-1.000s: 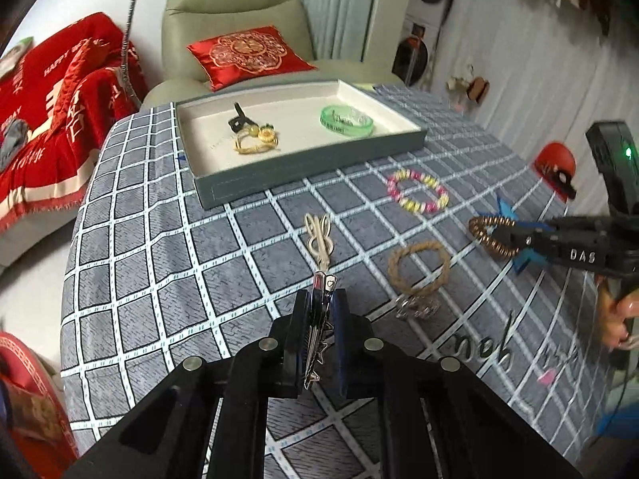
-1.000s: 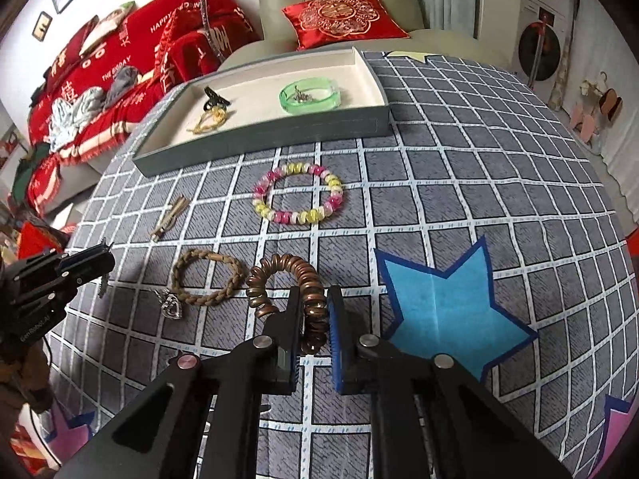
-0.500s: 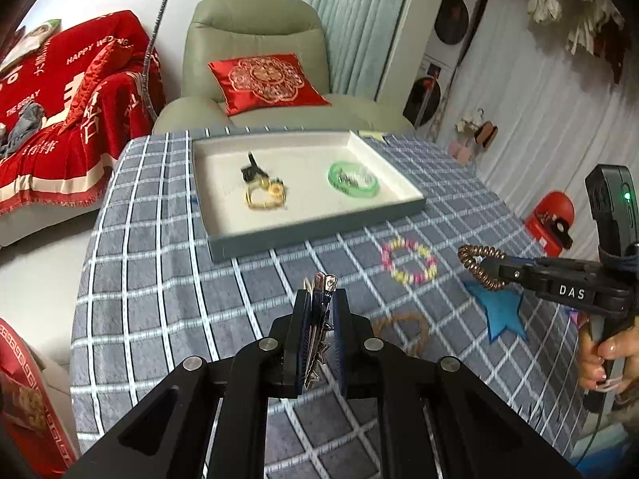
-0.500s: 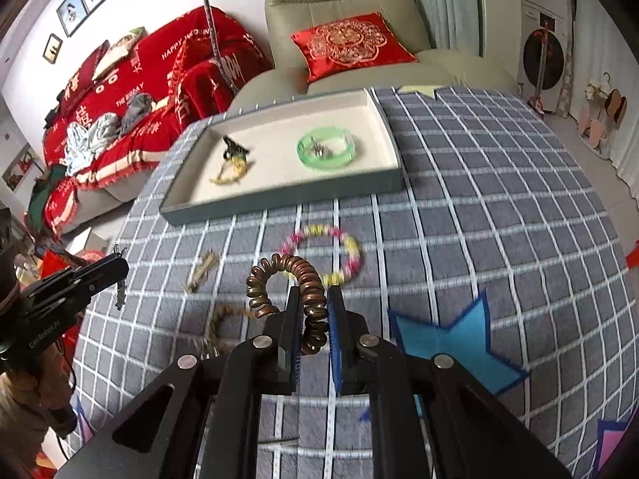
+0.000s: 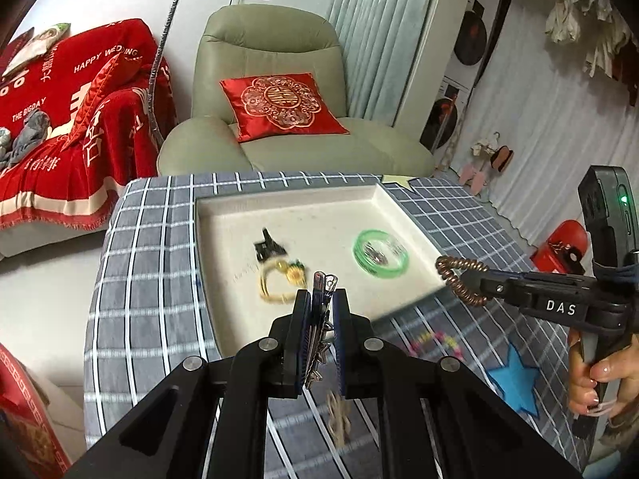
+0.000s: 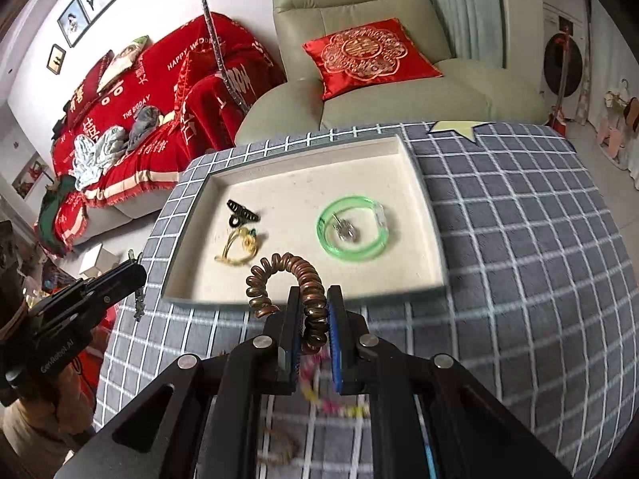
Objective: Organize jewelry
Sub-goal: 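Carry the barrette and brown coil hair tie into the white tray and open both tools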
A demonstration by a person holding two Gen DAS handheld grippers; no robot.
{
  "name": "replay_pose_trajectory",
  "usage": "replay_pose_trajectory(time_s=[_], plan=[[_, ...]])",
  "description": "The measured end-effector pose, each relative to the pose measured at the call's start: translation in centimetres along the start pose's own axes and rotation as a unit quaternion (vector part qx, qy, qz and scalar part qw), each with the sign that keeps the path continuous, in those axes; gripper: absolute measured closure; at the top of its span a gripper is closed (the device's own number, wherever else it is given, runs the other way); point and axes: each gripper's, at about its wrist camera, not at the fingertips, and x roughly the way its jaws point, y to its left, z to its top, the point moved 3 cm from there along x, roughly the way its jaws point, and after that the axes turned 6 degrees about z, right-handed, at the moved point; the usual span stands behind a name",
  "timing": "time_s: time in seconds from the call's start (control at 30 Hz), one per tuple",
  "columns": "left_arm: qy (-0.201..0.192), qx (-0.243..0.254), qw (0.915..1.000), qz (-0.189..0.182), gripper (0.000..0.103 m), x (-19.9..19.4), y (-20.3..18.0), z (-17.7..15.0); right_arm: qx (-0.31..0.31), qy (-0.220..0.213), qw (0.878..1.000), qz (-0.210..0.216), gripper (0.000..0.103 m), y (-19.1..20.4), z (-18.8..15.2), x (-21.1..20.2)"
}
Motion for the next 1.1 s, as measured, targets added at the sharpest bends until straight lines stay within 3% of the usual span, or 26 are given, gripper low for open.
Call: replay_pose_trajectory(time_s=[0.47,0.9,1.1], plan=[[0.065,-0.008,0.9971,0.040,0.075,8.8,1.9,0.7,0.050,0.074,0.996,0.017,0.090,-2.3,1.1,9.5],[0.086,-0.005,0.9942,0.065,0.075,11.7,2.2,-0.1,0.015,0.048,0.996,-0.067,0.091,-3.9,2.7,10.2],[0.081,0.010,0.9933,0.082,0.075,11.8,1.9,-0.1,0.009,0.046,0.996,-0.075,0.087,-3.8,2.6,10.0]])
